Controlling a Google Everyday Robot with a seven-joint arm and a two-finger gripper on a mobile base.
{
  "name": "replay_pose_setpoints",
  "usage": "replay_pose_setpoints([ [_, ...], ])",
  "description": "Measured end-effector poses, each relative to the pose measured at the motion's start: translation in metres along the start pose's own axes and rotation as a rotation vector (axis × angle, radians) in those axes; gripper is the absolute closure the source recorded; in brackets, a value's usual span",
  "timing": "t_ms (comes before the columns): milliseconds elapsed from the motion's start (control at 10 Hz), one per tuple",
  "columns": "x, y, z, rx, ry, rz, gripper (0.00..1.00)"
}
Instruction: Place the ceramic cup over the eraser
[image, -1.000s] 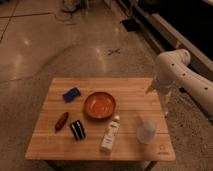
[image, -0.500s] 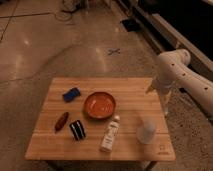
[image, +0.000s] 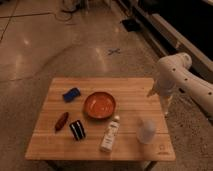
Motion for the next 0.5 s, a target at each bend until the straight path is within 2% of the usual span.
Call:
replay_pose_setpoints([
  [500,-0.056,0.026,0.019,-0.037,-0.023,-0.078,0.30],
])
